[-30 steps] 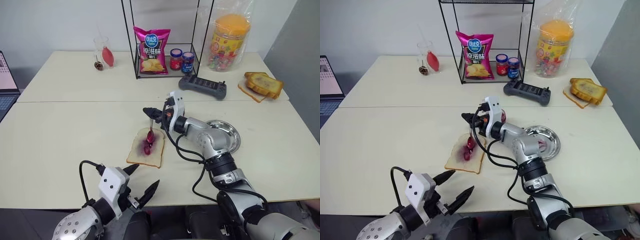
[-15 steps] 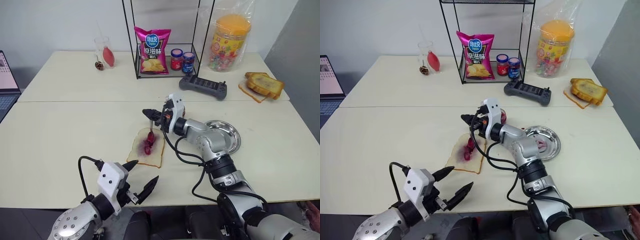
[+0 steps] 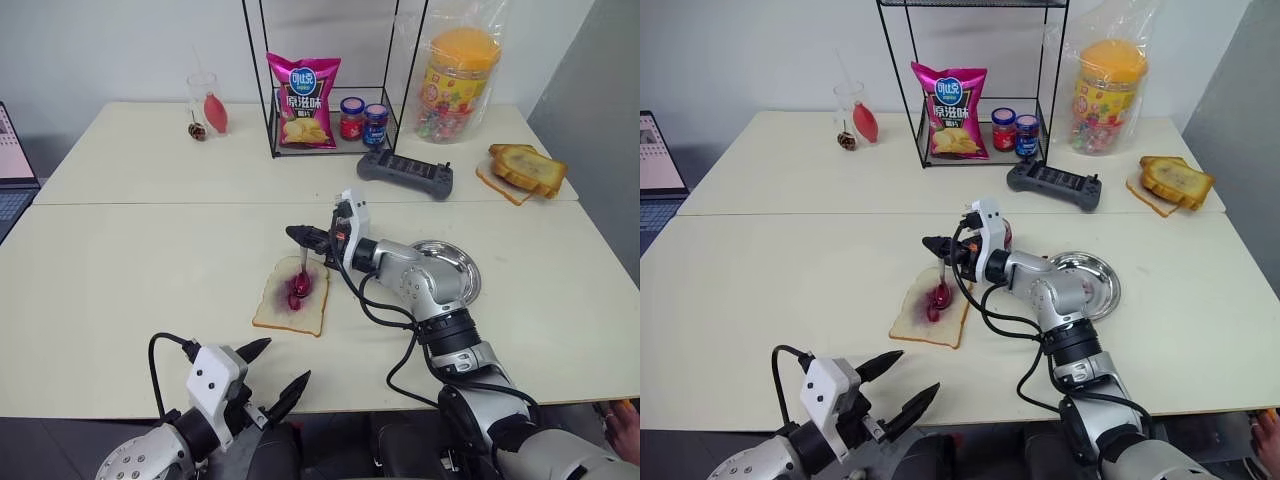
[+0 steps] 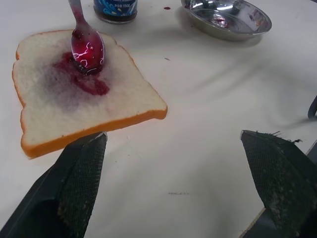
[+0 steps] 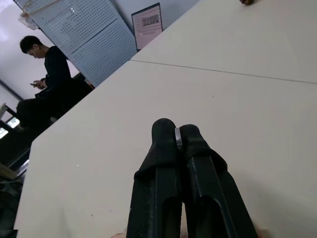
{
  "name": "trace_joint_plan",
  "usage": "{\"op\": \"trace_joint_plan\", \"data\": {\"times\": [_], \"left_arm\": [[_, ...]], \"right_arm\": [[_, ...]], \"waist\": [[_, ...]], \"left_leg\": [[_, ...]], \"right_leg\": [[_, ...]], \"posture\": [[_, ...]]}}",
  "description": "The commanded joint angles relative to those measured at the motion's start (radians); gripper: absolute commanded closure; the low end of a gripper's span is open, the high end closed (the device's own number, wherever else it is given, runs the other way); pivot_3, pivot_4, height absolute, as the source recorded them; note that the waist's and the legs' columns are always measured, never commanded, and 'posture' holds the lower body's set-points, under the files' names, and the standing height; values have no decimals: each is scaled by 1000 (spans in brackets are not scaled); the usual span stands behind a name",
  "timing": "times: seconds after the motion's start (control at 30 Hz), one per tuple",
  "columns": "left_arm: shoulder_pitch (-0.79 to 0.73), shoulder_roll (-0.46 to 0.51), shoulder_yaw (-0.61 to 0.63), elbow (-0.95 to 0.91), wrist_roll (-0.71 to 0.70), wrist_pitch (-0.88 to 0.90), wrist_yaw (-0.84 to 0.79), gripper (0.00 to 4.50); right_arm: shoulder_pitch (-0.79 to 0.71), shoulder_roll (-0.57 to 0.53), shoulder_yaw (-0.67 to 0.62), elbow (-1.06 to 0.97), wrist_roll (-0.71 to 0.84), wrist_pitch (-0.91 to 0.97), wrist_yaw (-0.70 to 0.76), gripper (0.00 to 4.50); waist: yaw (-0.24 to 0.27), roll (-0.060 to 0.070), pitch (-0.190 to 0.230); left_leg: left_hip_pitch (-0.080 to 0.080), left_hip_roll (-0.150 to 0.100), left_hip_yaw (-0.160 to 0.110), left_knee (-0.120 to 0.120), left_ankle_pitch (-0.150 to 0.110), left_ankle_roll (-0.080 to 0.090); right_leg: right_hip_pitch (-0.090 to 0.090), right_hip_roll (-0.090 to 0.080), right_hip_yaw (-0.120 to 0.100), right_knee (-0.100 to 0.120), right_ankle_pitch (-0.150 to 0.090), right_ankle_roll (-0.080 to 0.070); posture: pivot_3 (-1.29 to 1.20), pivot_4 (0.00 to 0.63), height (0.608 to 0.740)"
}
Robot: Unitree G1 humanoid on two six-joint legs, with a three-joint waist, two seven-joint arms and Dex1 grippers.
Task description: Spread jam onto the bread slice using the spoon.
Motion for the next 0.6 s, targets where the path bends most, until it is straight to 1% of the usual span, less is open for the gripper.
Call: {"op": "trace_joint_plan", "data": {"times": [0.03, 0.13, 0.3, 0.33, 0.5, 0.6], "left_arm": [[32, -14, -15, 26, 30, -78, -21, 0], [44, -18, -21, 47, 42, -112, -30, 0], [65, -31, -29, 123, 67, -200, -59, 0], [64, -32, -27, 135, 68, -211, -64, 0], [58, -32, -18, 183, 66, -252, -85, 0], [53, -31, -11, 210, 61, -270, -97, 0]], "right_arm": [[-29, 14, -52, -41, 83, 80, 11, 4456], [-38, 16, -70, -46, 112, 115, 8, 4456], [-64, 41, -129, -29, 157, 146, -39, 4456], [-66, 44, -129, -22, 149, 133, -45, 4456], [-79, 63, -135, 24, 101, 52, -91, 4456], [-72, 51, -88, 46, 46, -11, -86, 4456]], "waist": [[0, 0, 0], [0, 0, 0], [-1, 0, 0], [-1, 0, 0], [-2, 0, 0], [-2, 0, 0]], "left_leg": [[0, 0, 0, 0, 0, 0], [0, 0, 0, 0, 0, 0], [0, 0, 0, 0, 0, 0], [0, 0, 0, 0, 0, 0], [0, 0, 1, 0, 0, 0], [0, 0, 1, 0, 0, 0]], "right_leg": [[0, 0, 0, 0, 0, 0], [0, 0, 0, 0, 0, 0], [0, 0, 0, 0, -1, -1], [0, 0, 0, 0, -2, -4], [0, 0, 0, 0, -3, -5], [0, 0, 0, 0, -3, -4]], "posture": [[0, 150, 740], [0, 150, 740], [0, 150, 740], [0, 150, 740], [0, 150, 740], [0, 150, 740]]}}
